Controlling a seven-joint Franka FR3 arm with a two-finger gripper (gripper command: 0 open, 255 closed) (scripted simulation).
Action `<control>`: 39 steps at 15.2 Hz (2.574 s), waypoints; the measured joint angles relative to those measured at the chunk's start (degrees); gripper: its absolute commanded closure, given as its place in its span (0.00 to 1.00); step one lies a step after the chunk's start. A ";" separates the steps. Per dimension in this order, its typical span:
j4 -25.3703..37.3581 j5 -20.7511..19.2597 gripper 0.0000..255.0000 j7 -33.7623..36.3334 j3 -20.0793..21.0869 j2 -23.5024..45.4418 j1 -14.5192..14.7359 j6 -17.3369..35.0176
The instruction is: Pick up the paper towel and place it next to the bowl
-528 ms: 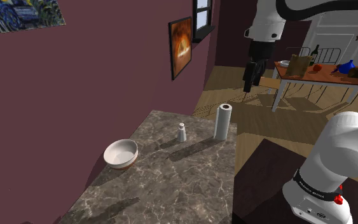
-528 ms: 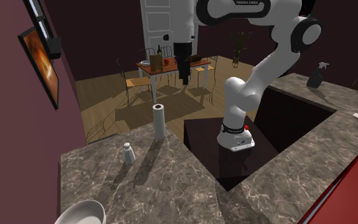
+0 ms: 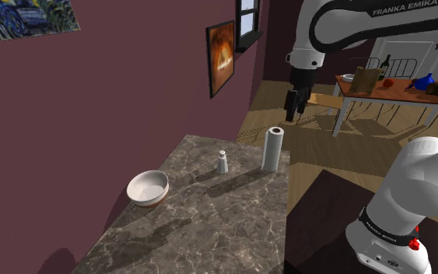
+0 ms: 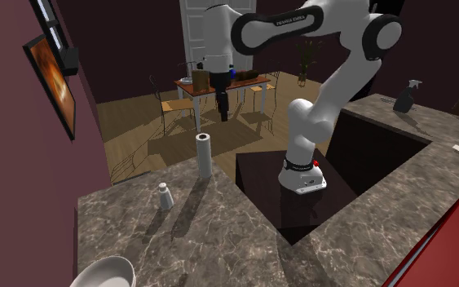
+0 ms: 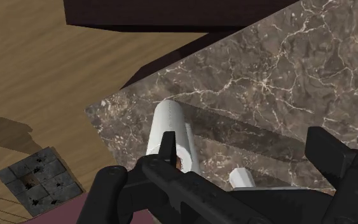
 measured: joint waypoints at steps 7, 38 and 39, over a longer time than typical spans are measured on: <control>-1.66 -2.31 0.00 -3.67 -2.53 11.58 -1.55 12.11; -3.40 -2.63 1.00 -4.91 -3.33 19.74 -1.80 21.70; -2.98 -2.66 1.00 -4.81 -3.28 19.34 -1.79 20.89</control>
